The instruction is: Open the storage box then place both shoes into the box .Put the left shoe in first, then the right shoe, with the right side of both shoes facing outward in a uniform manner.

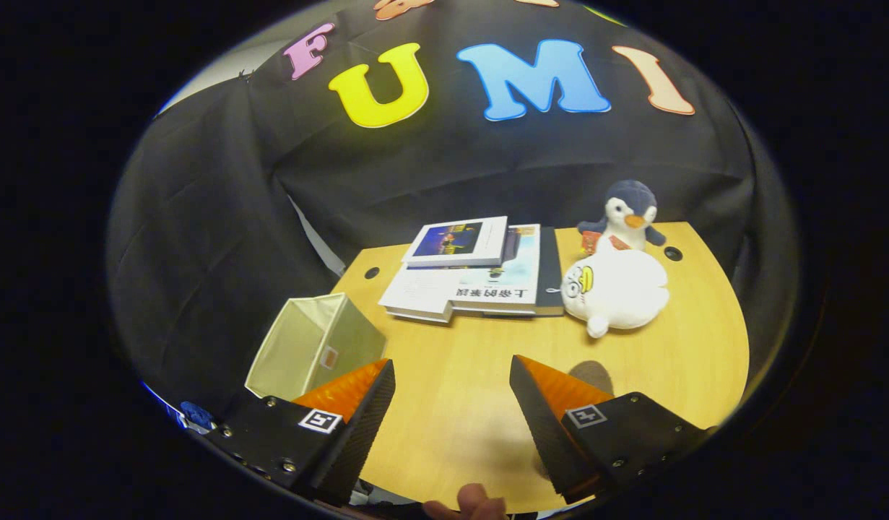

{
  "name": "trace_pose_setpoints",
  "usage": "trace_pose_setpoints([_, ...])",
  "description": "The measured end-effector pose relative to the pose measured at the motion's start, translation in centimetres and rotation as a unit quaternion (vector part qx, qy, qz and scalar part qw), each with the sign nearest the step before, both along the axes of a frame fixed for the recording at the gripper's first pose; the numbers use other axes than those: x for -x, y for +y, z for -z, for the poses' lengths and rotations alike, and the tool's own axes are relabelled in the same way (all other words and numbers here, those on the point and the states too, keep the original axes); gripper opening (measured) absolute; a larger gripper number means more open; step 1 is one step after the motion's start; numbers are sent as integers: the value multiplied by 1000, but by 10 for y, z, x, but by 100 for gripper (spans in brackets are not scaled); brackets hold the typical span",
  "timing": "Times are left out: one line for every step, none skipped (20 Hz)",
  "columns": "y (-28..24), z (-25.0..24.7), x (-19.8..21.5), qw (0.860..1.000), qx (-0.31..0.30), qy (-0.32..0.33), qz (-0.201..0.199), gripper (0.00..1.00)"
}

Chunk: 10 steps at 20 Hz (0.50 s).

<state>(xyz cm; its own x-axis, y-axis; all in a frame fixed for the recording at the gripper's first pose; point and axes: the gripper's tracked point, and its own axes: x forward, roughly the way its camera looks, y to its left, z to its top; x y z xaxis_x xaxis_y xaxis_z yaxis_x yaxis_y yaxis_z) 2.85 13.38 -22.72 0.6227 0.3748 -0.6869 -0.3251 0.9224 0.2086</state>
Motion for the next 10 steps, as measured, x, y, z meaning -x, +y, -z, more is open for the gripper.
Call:
trace_pose_setpoints([-13,4,2,1000,7,1,4,97])
trace_pose_setpoints([-28,7,0,1000,12,-5,13,97])
trace_pose_setpoints([-42,11,0,1000,23,-7,20,97])
trace_pose_setpoints([-57,13,5,999,32,-8,26,97])
trace_pose_setpoints([-70,16,8,999,39,-8,33,97])
trace_pose_setpoints([-79,23,9,998,39,-8,39,97])
trace_pose_setpoints([-90,29,11,998,40,-4,48,97])
trace_pose_setpoints([-103,39,15,997,41,8,58,97])
trace_pose_setpoints([-113,50,18,997,42,23,68,97])
trace_pose_setpoints([-126,60,21,995,46,35,79,97])
